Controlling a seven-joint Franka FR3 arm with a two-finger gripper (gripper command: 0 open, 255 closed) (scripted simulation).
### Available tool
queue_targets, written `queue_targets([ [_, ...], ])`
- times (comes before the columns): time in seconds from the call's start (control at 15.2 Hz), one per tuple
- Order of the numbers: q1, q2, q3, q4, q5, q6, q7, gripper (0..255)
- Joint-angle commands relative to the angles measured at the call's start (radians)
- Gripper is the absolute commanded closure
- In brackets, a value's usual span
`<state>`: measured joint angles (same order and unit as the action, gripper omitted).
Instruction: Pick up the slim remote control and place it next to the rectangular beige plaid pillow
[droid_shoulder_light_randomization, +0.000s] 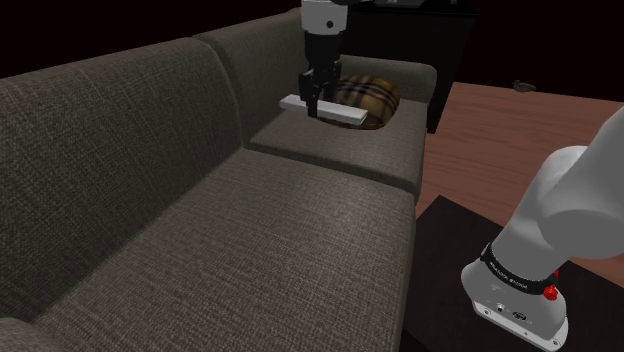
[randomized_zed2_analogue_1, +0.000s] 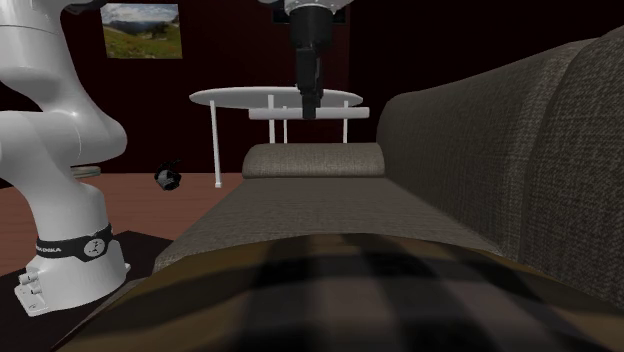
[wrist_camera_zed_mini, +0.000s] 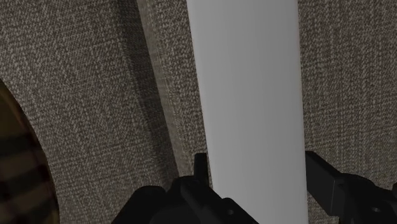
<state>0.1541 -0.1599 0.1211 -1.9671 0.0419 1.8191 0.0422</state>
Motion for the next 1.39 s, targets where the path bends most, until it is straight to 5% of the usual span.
queue_targets([
  [0.0, -0.021, 0.003, -0.029, 0.005, -0.005, -0.003, -0.050, 255],
  [0.66, -0.126, 0.089, -0.161, 0.102, -0.021, -0.020, -0.281, 255],
  [1.32, -0.130, 0.105, -0.166, 0.000, -0.019, 0.098, -0.294, 255],
])
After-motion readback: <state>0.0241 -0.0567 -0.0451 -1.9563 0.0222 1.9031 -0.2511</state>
